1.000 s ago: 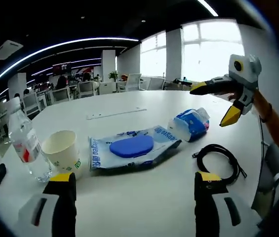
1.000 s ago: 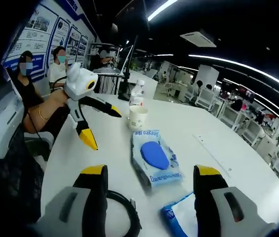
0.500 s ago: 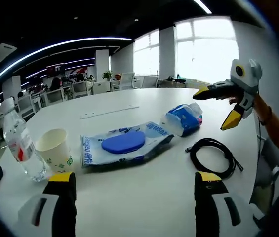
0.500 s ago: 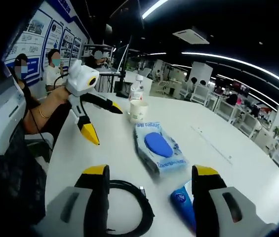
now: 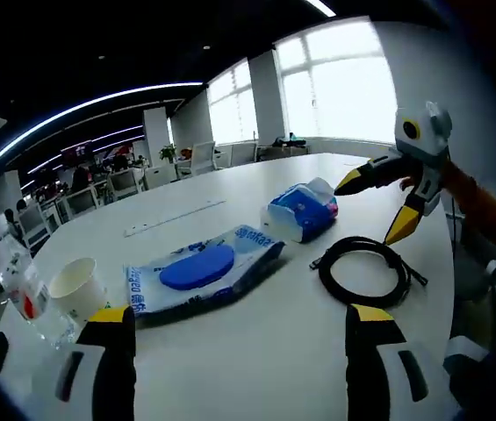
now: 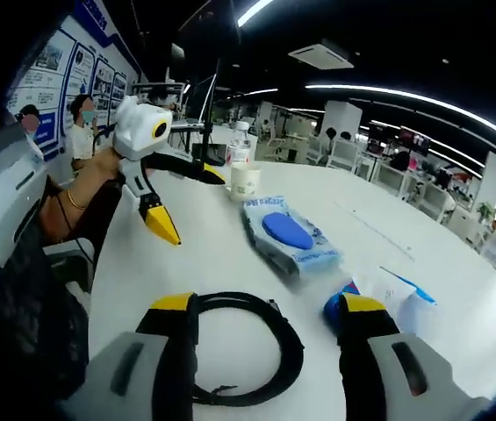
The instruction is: Arrange the tabletop items into an orderly group along one side of the table until the central work area is clear of visible clutter.
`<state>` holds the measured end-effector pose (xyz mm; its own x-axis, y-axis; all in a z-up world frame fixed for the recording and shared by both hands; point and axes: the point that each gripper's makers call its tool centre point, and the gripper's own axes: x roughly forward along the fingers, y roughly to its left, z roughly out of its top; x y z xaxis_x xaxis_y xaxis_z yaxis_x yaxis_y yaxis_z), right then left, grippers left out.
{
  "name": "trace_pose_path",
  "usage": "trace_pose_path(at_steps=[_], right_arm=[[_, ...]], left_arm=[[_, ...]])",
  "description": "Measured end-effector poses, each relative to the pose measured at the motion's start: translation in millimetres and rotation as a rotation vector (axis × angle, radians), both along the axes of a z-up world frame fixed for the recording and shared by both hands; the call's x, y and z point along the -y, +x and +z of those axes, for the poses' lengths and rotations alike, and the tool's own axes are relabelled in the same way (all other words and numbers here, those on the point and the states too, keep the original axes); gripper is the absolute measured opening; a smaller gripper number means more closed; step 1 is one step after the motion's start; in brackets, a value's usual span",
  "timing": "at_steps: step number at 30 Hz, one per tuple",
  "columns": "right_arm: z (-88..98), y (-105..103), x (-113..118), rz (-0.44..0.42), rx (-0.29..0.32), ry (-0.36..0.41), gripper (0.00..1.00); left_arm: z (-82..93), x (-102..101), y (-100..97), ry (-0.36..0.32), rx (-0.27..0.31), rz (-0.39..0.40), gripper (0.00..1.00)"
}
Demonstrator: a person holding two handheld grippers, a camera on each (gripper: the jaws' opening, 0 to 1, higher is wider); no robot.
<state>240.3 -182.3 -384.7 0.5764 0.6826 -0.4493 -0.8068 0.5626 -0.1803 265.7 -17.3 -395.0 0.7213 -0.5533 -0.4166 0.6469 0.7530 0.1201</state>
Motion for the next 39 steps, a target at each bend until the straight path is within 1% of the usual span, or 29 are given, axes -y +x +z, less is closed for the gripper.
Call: trace_pose_path(at_steps=[1, 2, 6, 7, 9, 11, 12, 13, 14, 15, 16, 17, 18, 19, 20, 21, 22, 23, 24, 25, 26, 27, 29, 32, 33, 37, 39], right_arm=[[-1.6, -0.8, 0.7, -0.001, -0.005, 0.003, 0.61], [-5.4, -2.2, 2.6, -0.014, -0.023, 0.013, 0.61], [-13.8, -3.9, 8.9, -0.052, -0.039, -0.005, 0.61], [-14.2, -4.5, 8.7, -0.049, -0.038, -0.006, 0.6], [-16.6, -5.1, 11.1, -0.076, -0.045, 0.003, 0.59], [-22.5, -7.9, 11.9, -0.081, -0.049, -0.008, 0.6], [-25.8, -8.3, 13.9, -0.102, -0.061, -0.013, 0.59], [-27.1, -8.9, 13.3, -0.098, -0.061, -0.015, 0.6], [-30.7, -8.8, 15.1, -0.14, -0.085, 0.011, 0.6], [-33.1, -8.0, 17.1, -0.173, -0.105, 0.021, 0.59], [-36.5, -8.1, 16.1, -0.162, -0.107, 0.01, 0.58], [-40.7, -8.2, 20.2, -0.202, -0.123, 0.001, 0.57], [-41.3, -6.9, 20.9, -0.212, -0.116, -0.005, 0.56], [-42.7, -6.6, 21.5, -0.211, -0.092, -0.028, 0.55], [-43.8, -6.7, 22.2, -0.215, -0.093, -0.034, 0.54], [-49.5, -6.4, 24.8, -0.237, -0.118, -0.052, 0.54], [-52.9, -7.6, 26.0, -0.258, -0.151, -0.041, 0.54], [-55.2, -8.9, 26.2, -0.262, -0.173, -0.04, 0.53], [-55.4, -8.1, 24.7, -0.252, -0.176, -0.027, 0.53], [-55.5, -8.1, 24.4, -0.262, -0.185, -0.008, 0.53], [-56.3, -8.2, 25.7, -0.275, -0.201, 0.001, 0.52], [-55.7, -7.9, 25.8, -0.271, -0.198, 0.002, 0.5], [-54.7, -7.6, 25.9, -0.277, -0.199, 0.015, 0.47], [-55.1, -7.1, 29.1, -0.291, -0.197, 0.004, 0.47], [-55.2, -7.5, 29.2, -0.29, -0.198, 0.004, 0.47], [-59.3, -7.8, 31.4, -0.305, -0.212, -0.002, 0.45], [-61.3, -7.8, 32.8, -0.315, -0.221, 0.0, 0.45]], left_arm=[[-0.8, 0.0, -0.2, -0.003, -0.005, 0.001, 0.99], [-1.5, 0.1, -0.5, -0.004, -0.007, 0.0, 0.98], [-0.7, 0.9, -4.3, -0.006, 0.004, -0.008, 0.98], [-0.4, 1.2, -5.4, -0.007, 0.005, -0.011, 0.98], [0.6, 1.4, -6.4, -0.008, 0.009, -0.013, 0.98], [1.1, 3.0, -7.8, -0.007, 0.014, -0.024, 0.97], [1.3, 5.3, -9.7, -0.017, 0.006, -0.034, 0.97], [2.4, 7.1, -10.5, -0.027, 0.006, -0.041, 0.96], [3.9, 10.7, -12.0, -0.051, 0.004, -0.051, 0.96], [3.7, 11.8, -13.2, -0.053, 0.0, -0.058, 0.95], [4.2, 13.7, -14.6, -0.059, -0.003, -0.064, 0.95], [5.0, 15.6, -15.5, -0.067, -0.002, -0.068, 0.95], [5.2, 16.8, -16.3, -0.069, -0.002, -0.072, 0.95], [4.7, 19.1, -18.2, -0.067, -0.001, -0.082, 0.94], [4.5, 19.5, -18.5, -0.065, -0.002, -0.084, 0.93], [3.1, 20.9, -20.2, -0.054, -0.005, -0.091, 0.93], [2.8, 21.5, -21.4, -0.046, 0.0, -0.097, 0.92], [2.1, 22.2, -22.2, -0.036, 0.006, -0.103, 0.9], [1.3, 22.3, -22.9, -0.024, 0.007, -0.11, 0.87], [-0.9, 24.6, -24.0, -0.011, 0.008, -0.113, 0.84], [-2.1, 26.1, -24.3, -0.01, 0.007, -0.113, 0.82], [-3.4, 27.9, -25.1, -0.013, 0.003, -0.118, 0.79], [-7.6, 35.6, -31.0, -0.019, -0.016, -0.152, 0.77], [-9.3, 50.0, -37.3, -0.032, -0.013, -0.207, 0.77], [-9.9, 54.2, -38.1, -0.036, -0.011, -0.213, 0.77], [-17.8, 73.0, -44.2, -0.013, -0.004, -0.265, 0.76], [-20.3, 79.4, -44.9, -0.019, -0.011, -0.266, 0.75]])
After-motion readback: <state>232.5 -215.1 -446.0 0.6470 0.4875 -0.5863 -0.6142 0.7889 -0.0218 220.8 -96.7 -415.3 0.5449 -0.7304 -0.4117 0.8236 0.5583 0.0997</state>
